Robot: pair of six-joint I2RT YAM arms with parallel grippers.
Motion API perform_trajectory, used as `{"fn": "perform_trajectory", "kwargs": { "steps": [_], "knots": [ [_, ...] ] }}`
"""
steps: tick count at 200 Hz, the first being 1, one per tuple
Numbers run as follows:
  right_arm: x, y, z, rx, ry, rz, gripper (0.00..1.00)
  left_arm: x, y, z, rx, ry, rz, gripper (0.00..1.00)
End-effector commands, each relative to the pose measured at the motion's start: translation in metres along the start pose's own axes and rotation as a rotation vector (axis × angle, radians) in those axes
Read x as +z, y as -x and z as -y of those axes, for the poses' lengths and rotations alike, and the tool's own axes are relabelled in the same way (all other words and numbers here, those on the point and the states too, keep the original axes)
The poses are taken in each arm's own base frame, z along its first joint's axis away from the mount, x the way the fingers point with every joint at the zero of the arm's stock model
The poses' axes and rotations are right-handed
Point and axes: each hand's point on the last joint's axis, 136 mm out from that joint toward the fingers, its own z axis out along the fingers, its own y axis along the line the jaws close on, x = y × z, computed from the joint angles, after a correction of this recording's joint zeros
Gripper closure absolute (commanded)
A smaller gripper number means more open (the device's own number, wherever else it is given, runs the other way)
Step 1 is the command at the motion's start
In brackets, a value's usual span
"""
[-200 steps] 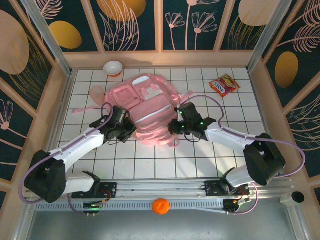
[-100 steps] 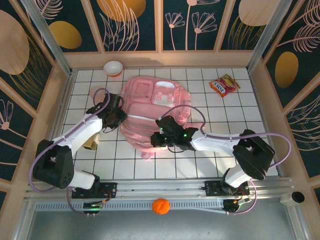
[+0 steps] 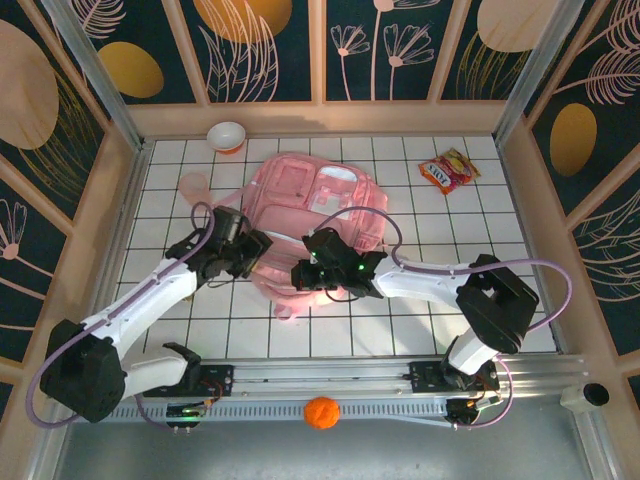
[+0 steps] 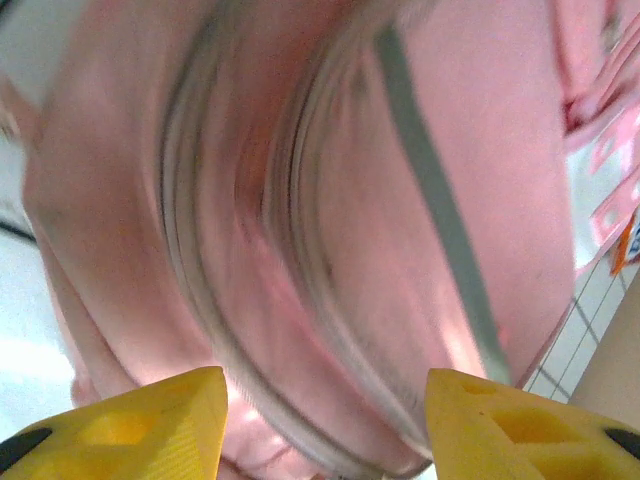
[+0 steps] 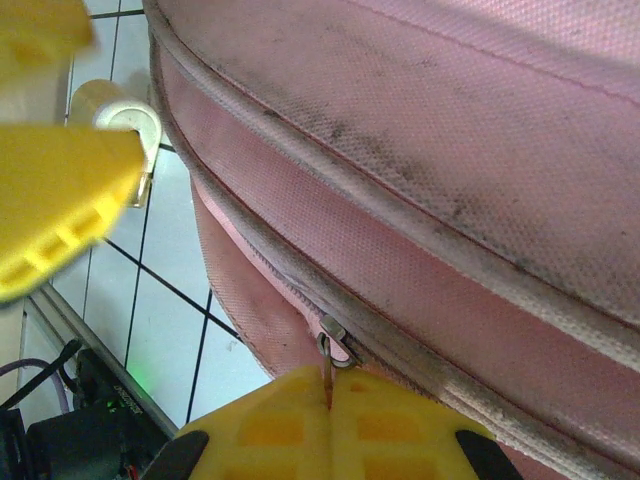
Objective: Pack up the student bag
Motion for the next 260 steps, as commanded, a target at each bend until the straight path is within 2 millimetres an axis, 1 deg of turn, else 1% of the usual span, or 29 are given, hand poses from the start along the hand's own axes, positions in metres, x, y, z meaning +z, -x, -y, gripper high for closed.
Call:
{"fn": "perform_trajectory", "kwargs": {
  "steps": [1,17,41,54,62,68,83,90,117,135,148,169,188,195,198,209,224,239,244,251,260],
  "knots": [
    [-0.003,0.013,-0.022,-0.027,0.057,0.039,1.00,0.012,-0.022,-0.006,-0.051,0.014,-0.078,0.48],
    [-0.004,0.014,-0.023,-0.029,0.061,0.042,1.00,0.019,-0.024,-0.005,-0.046,0.017,-0.084,0.53],
    [-0.004,0.013,-0.024,-0.027,0.064,0.036,1.00,0.027,-0.019,0.001,-0.052,0.003,-0.064,0.57],
    [-0.005,0.013,-0.025,-0.028,0.067,0.038,1.00,0.033,-0.019,-0.001,-0.067,0.006,-0.069,0.59],
    [-0.006,0.014,-0.024,-0.030,0.066,0.040,1.00,0.036,-0.019,-0.004,-0.075,0.014,-0.070,0.65],
    [-0.007,0.014,-0.024,-0.032,0.062,0.041,1.00,0.038,-0.018,-0.006,-0.077,0.021,-0.062,0.71],
    [-0.011,0.014,-0.019,-0.035,0.042,0.044,1.00,0.039,-0.010,-0.018,-0.075,0.073,-0.014,0.91],
    [-0.013,0.013,-0.013,-0.032,0.026,0.043,1.00,0.038,-0.004,-0.025,-0.074,0.105,0.011,1.00],
    [-0.030,0.011,0.017,-0.014,-0.032,0.040,1.00,0.031,0.014,-0.036,-0.067,0.137,0.065,1.00],
    [-0.045,0.013,0.047,0.000,-0.088,0.036,1.00,0.022,0.030,-0.038,-0.048,0.153,0.108,1.00],
    [-0.057,0.017,0.069,0.017,-0.115,0.039,1.00,0.015,0.037,-0.035,-0.023,0.158,0.134,1.00],
    [-0.074,0.033,0.104,0.053,-0.139,0.051,1.00,0.011,0.039,-0.032,-0.003,0.160,0.134,1.00],
    [-0.085,0.050,0.126,0.052,-0.164,0.073,1.00,0.013,0.036,-0.032,0.001,0.159,0.118,1.00],
    [-0.086,0.053,0.129,0.041,-0.165,0.071,1.00,0.013,0.035,-0.033,0.002,0.162,0.112,1.00],
    [-0.089,0.059,0.137,0.056,-0.176,0.083,1.00,0.013,0.035,-0.033,0.004,0.161,0.111,1.00],
    [-0.094,0.069,0.149,0.062,-0.189,0.097,1.00,0.012,0.035,-0.034,0.010,0.166,0.111,1.00],
    [-0.096,0.079,0.159,0.060,-0.197,0.104,1.00,0.010,0.035,-0.032,0.017,0.163,0.112,1.00],
    [-0.095,0.087,0.162,0.047,-0.199,0.101,1.00,0.010,0.033,-0.031,0.014,0.154,0.101,1.00],
    [-0.094,0.088,0.159,0.035,-0.191,0.098,1.00,0.010,0.033,-0.029,0.010,0.147,0.097,1.00],
    [-0.093,0.089,0.150,0.011,-0.167,0.097,1.00,0.010,0.031,-0.026,0.006,0.132,0.087,1.00],
    [-0.091,0.088,0.133,-0.034,-0.135,0.100,1.00,0.011,0.029,-0.023,-0.005,0.115,0.074,1.00]
  ]
}}
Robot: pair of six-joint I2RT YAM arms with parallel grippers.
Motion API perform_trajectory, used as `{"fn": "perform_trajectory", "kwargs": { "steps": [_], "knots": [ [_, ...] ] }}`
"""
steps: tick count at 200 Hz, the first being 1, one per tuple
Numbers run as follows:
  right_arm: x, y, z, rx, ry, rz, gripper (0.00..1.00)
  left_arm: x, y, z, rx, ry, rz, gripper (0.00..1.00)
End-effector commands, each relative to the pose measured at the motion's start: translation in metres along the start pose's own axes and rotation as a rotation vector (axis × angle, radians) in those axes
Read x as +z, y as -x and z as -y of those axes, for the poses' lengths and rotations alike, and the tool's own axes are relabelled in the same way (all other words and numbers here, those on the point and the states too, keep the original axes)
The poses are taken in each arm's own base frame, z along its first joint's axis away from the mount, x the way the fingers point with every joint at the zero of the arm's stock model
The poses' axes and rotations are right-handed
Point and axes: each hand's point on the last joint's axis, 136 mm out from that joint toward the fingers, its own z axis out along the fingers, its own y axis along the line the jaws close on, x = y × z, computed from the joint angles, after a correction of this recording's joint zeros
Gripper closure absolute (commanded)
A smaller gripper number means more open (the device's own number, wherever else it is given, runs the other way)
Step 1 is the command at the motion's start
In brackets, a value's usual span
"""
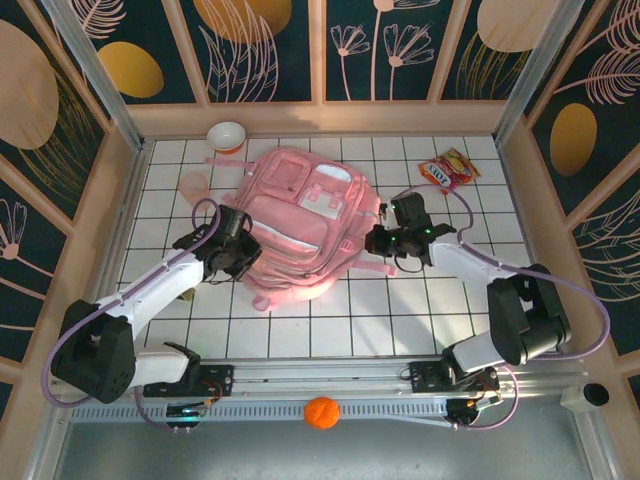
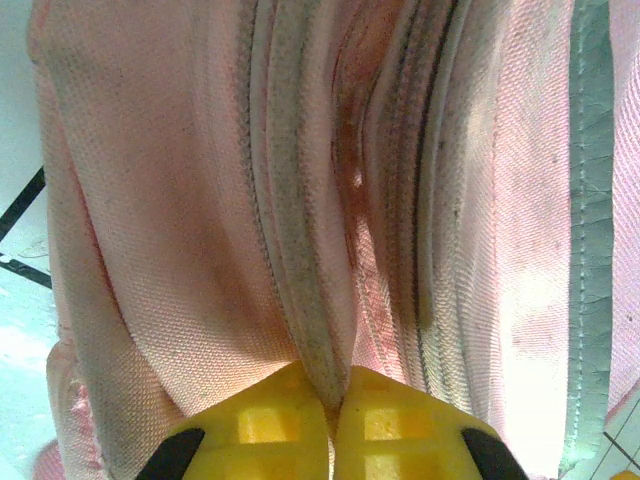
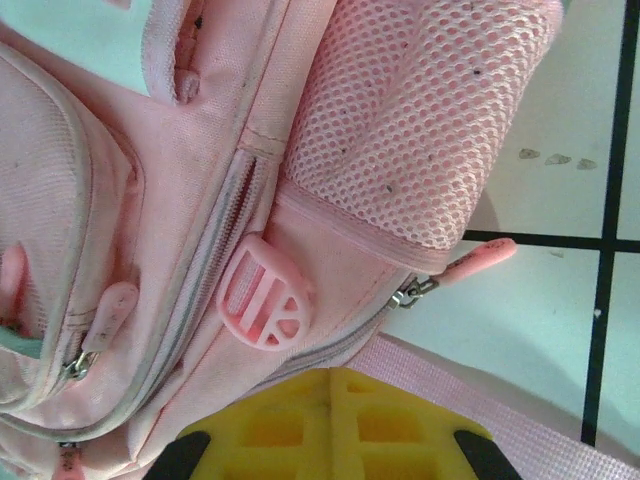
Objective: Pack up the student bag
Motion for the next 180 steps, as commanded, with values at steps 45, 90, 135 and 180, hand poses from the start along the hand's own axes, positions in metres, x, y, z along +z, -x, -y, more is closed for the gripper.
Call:
{"fn": "perform_trajectory", "kwargs": {
  "steps": [45,90,135,180],
  "knots": [
    [0.000,-0.047,-0.100,-0.211,0.187,-0.067,0.59,-0.015,-0.008,0.014,-0.052,-0.074,-0.049,1.00],
    [-0.008,-0.051,-0.138,-0.141,0.254,-0.034,0.44,-0.047,-0.001,0.059,-0.077,-0.215,-0.039,1.00],
    [-0.014,-0.052,-0.126,-0.269,0.197,0.030,0.42,-0.062,0.001,0.081,-0.073,-0.271,-0.046,1.00],
    [0.004,-0.046,-0.137,-0.341,0.227,0.035,0.42,-0.066,0.003,0.086,-0.071,-0.288,-0.044,1.00]
  ]
}}
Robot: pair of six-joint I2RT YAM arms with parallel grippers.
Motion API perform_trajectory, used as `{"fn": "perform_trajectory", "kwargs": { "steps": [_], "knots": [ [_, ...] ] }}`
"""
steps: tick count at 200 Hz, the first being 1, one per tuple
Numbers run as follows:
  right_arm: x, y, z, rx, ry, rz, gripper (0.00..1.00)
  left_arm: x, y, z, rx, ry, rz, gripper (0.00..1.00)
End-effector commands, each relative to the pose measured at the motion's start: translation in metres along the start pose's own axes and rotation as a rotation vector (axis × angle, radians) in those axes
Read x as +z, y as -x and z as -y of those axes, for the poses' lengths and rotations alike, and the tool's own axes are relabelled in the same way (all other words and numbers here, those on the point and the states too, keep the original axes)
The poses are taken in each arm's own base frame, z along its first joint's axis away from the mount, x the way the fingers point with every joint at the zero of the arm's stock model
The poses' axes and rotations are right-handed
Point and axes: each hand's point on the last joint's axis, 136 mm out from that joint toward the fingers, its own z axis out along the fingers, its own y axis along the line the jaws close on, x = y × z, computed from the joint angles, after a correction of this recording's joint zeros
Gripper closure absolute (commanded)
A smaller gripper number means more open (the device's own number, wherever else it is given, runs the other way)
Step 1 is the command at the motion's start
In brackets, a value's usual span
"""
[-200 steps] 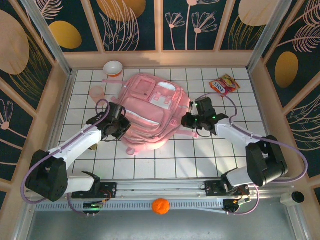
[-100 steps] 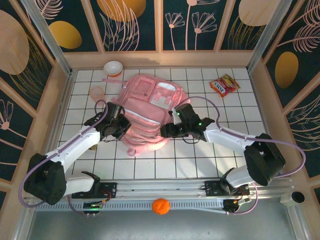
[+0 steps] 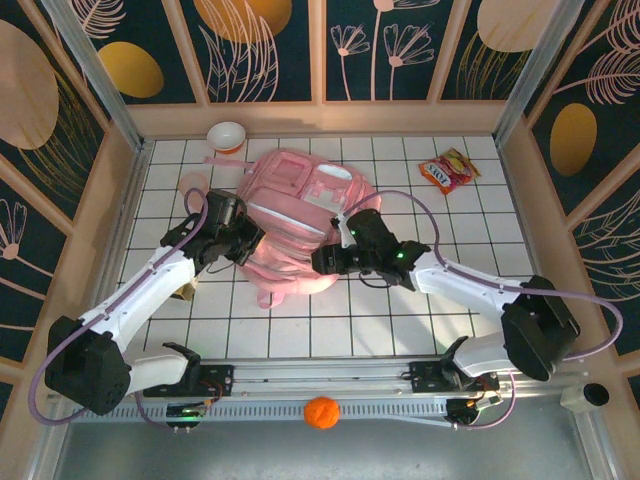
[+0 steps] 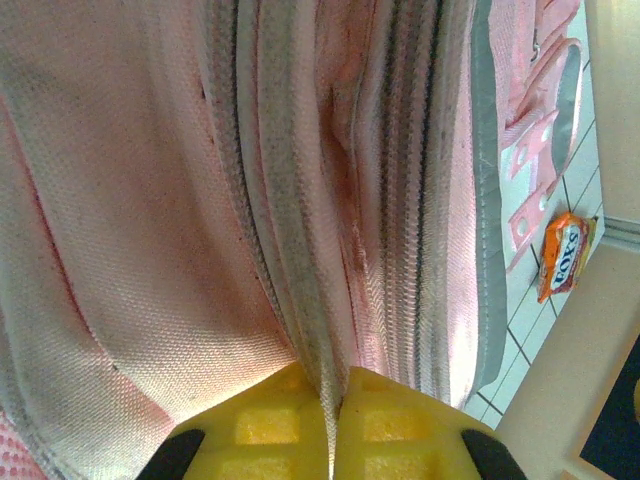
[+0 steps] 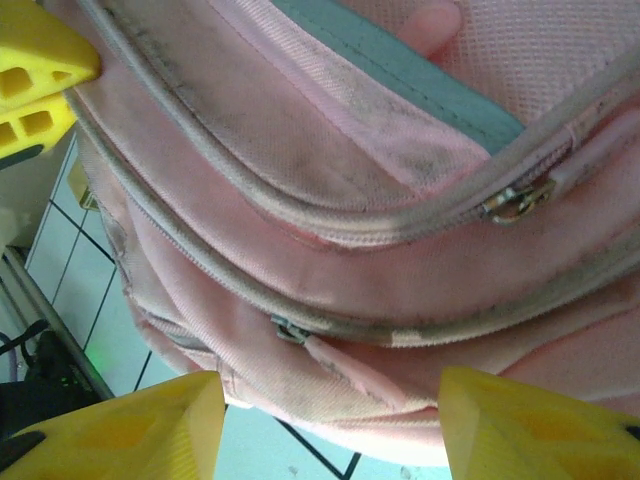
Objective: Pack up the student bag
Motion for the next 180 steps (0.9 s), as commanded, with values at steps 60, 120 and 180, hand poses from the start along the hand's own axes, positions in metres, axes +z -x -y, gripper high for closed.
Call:
{"fn": "perform_trajectory", "kwargs": {
  "steps": [60,120,180],
  "knots": [
    [0.012,0.016,-0.008,-0.062,0.029,0.039,0.73,-0.017,0.001,0.036,0.006,-0.118,-0.003,1.00],
    [-0.002,0.015,0.033,-0.007,-0.154,0.034,1.00,-0.017,0.006,0.026,0.017,-0.082,0.031,1.00],
    [-0.043,0.015,0.088,0.104,-0.234,0.114,1.00,-0.019,0.008,0.027,0.016,-0.086,0.043,1.00]
  ]
}}
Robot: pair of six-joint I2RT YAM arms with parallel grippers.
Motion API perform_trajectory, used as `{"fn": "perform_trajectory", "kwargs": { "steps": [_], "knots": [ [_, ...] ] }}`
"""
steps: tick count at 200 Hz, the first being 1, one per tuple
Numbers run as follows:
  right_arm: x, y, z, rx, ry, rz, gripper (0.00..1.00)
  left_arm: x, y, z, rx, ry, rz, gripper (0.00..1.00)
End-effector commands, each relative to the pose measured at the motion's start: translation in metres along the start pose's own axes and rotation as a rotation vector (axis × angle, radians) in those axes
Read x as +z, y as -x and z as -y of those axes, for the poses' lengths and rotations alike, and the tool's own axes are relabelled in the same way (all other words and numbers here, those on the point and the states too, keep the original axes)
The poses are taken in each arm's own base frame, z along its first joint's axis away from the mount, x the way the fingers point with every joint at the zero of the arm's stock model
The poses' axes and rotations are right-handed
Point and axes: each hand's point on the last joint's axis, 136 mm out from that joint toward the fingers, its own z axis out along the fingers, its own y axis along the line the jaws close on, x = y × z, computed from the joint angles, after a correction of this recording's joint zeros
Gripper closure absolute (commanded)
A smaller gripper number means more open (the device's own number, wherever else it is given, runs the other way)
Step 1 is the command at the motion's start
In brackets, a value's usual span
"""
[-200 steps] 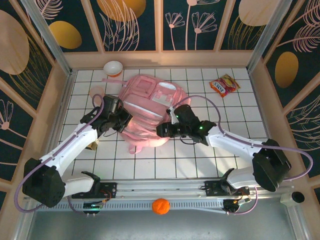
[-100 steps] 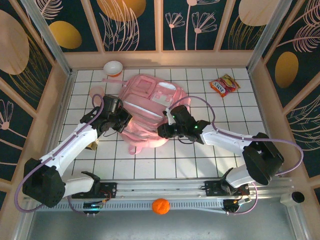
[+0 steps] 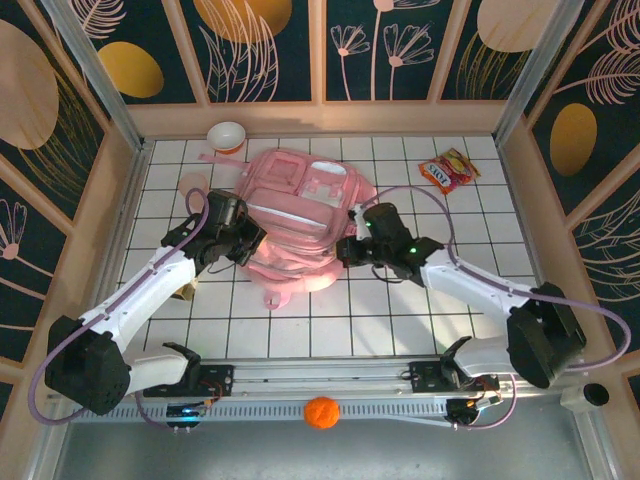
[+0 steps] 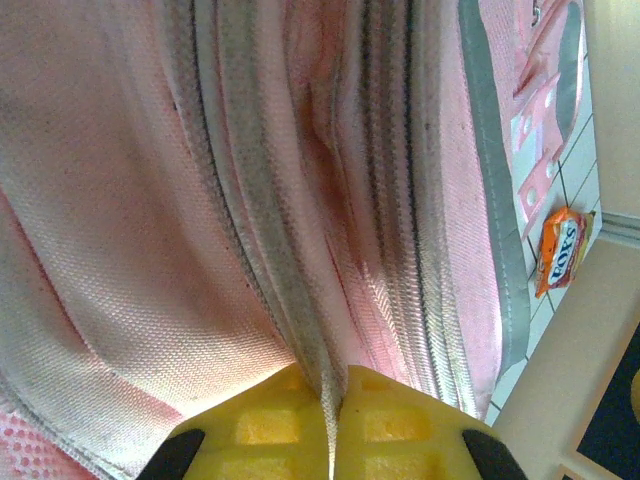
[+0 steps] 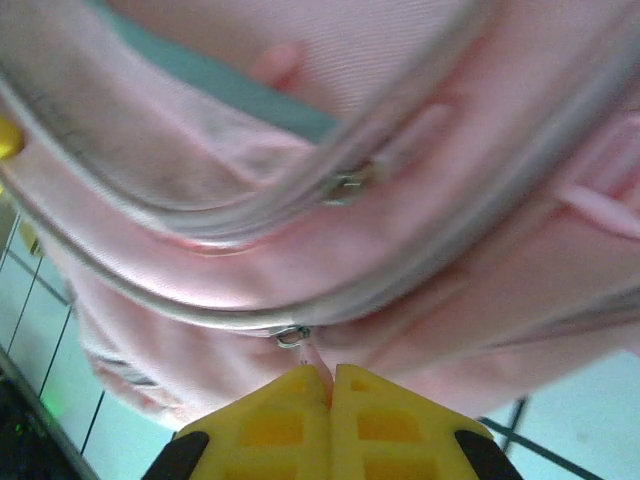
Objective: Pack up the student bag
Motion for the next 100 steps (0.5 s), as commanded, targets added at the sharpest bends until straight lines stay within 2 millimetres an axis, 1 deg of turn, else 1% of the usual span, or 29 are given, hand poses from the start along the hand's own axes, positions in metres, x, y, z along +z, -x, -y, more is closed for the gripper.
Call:
{"fn": "perform_trajectory", "kwargs": {
  "steps": [1,19,25,27,30,58,80,100],
  "knots": [
    [-0.012,-0.001,0.044,0.047,-0.137,0.036,1.00,-0.018,0.008,0.026,0.017,-0.083,0.042,1.00],
    [-0.017,0.003,0.061,0.071,-0.166,0.059,1.00,-0.020,0.007,0.031,0.014,-0.097,0.032,1.00],
    [-0.016,0.001,0.063,0.073,-0.170,0.059,1.00,-0.020,0.006,0.031,0.011,-0.101,0.027,1.00],
    [-0.018,0.005,0.070,0.091,-0.184,0.070,1.00,-0.020,0.006,0.032,0.011,-0.103,0.026,1.00],
    [-0.019,0.007,0.076,0.104,-0.195,0.077,1.00,-0.020,0.006,0.032,0.009,-0.104,0.024,1.00],
    [-0.023,0.027,0.101,0.166,-0.196,0.157,1.00,-0.023,0.002,0.034,0.008,-0.118,0.006,1.00],
    [-0.022,0.045,0.112,0.190,-0.170,0.209,1.00,-0.026,-0.004,0.038,0.013,-0.140,-0.026,1.00],
    [-0.016,0.058,0.114,0.191,-0.141,0.234,1.00,-0.026,-0.014,0.030,0.019,-0.138,-0.073,1.00]
  ]
}}
